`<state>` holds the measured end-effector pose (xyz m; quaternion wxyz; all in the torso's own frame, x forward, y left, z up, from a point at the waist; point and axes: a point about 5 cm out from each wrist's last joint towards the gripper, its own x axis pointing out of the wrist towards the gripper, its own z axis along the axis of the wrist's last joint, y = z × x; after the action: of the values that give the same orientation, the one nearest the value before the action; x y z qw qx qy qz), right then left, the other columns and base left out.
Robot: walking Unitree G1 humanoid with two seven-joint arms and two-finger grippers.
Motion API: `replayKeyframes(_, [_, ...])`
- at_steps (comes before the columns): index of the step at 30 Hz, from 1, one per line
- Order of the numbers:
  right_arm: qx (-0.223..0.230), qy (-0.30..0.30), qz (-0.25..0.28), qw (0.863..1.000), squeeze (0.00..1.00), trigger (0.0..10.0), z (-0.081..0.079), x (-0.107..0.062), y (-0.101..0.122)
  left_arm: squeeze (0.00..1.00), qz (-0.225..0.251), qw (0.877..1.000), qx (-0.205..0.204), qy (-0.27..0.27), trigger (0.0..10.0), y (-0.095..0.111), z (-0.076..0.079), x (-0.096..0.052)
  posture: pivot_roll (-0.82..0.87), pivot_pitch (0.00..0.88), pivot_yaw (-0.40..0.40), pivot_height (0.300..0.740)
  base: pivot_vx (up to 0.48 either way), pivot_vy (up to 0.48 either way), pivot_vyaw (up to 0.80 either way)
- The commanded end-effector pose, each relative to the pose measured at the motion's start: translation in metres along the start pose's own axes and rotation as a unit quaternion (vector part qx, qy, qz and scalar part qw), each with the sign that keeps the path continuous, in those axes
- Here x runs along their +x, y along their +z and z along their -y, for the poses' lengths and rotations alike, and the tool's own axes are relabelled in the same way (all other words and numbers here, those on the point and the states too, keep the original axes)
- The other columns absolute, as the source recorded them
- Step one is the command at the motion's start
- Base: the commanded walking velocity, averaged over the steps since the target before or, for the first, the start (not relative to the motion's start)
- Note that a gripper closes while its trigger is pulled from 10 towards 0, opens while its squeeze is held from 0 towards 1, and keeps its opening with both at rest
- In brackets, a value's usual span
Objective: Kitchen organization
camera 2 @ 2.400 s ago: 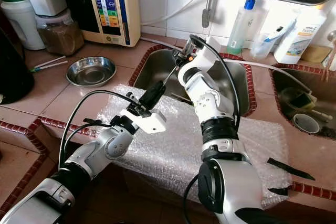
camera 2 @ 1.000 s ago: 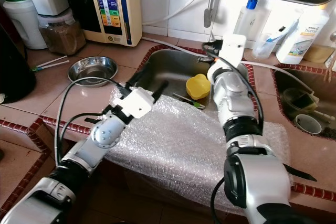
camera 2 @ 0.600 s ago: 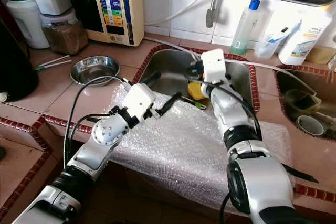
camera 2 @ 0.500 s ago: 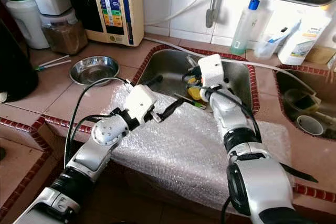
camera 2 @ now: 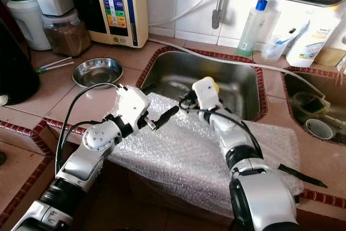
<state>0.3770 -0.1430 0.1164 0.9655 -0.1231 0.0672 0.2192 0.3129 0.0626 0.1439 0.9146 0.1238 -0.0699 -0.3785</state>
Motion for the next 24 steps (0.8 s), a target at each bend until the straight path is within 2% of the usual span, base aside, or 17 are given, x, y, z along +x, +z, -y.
replayKeyframes(1, [0.015,-0.003,-0.003,1.0,1.0,10.0,0.002,-0.002,-0.003,1.0,0.006,1.0,0.003,-0.001,10.0,0.005,0.001,0.0,0.1,0.0,-0.006,0.74,0.0,0.0,0.0])
replayKeyframes(5, [0.022,0.002,-0.002,1.0,1.0,10.0,-0.002,-0.001,-0.005,1.0,0.004,1.0,0.002,-0.004,10.0,0.006,0.001,0.0,0.1,0.0,-0.002,0.74,0.0,0.0,0.0])
replayKeyframes(11, [0.049,0.011,0.009,0.999,1.0,10.0,-0.006,0.002,0.0,1.0,-0.002,1.0,0.001,0.013,10.0,0.006,-0.008,-0.001,0.1,0.0,-0.001,0.74,0.0,0.0,0.0])
replayKeyframes(12, [0.073,-0.001,0.028,0.997,1.0,10.0,-0.003,0.003,0.006,1.0,-0.007,0.999,-0.009,0.036,10.0,0.004,-0.013,-0.002,0.09,0.0,0.0,0.74,0.0,0.0,0.0])
replayKeyframes(14, [0.088,-0.012,0.046,0.995,1.0,10.0,0.001,0.002,0.011,1.0,-0.011,0.998,-0.014,0.057,10.0,0.003,-0.016,-0.002,0.09,0.0,-0.001,0.74,0.0,0.0,0.0])
replayKeyframes(16, [0.091,-0.015,0.051,0.994,1.0,10.0,0.002,0.002,0.012,1.0,-0.012,0.998,-0.014,0.063,10.0,0.002,-0.017,-0.002,0.09,0.0,-0.002,0.74,0.0,0.0,0.0])
replayKeyframes(18, [0.097,-0.063,0.103,0.988,1.0,10.0,0.012,-0.003,0.023,1.0,-0.015,0.995,-0.019,0.1,10.0,0.002,-0.024,-0.004,0.08,0.0,-0.002,0.74,0.0,0.0,0.0])
replayKeyframes(19, [0.097,-0.063,0.103,0.988,1.0,10.0,0.012,-0.003,0.023,1.0,-0.015,0.995,-0.019,0.1,10.0,0.002,-0.024,-0.004,0.08,0.0,-0.002,0.74,0.0,0.0,0.0])
replayKeyframes(21, [0.096,-0.089,0.122,0.984,1.0,10.0,0.017,-0.009,0.024,1.0,-0.02,0.989,-0.033,0.142,10.0,0.0,-0.034,-0.006,0.07,0.0,0.004,0.74,0.0,0.0,0.0])
replayKeyframes(23, [0.091,-0.1,0.124,0.983,1.0,10.0,0.018,-0.012,0.023,1.0,-0.024,0.986,-0.038,0.16,10.0,-0.001,-0.039,-0.008,0.07,0.0,0.005,0.74,0.0,0.0,0.0])
replayKeyframes(24, [0.1,-0.099,0.139,0.98,1.0,10.0,0.015,-0.017,0.022,1.0,-0.027,0.98,-0.044,0.19,10.0,-0.003,-0.048,-0.011,0.06,0.0,0.011,0.74,0.0,0.0,0.0])
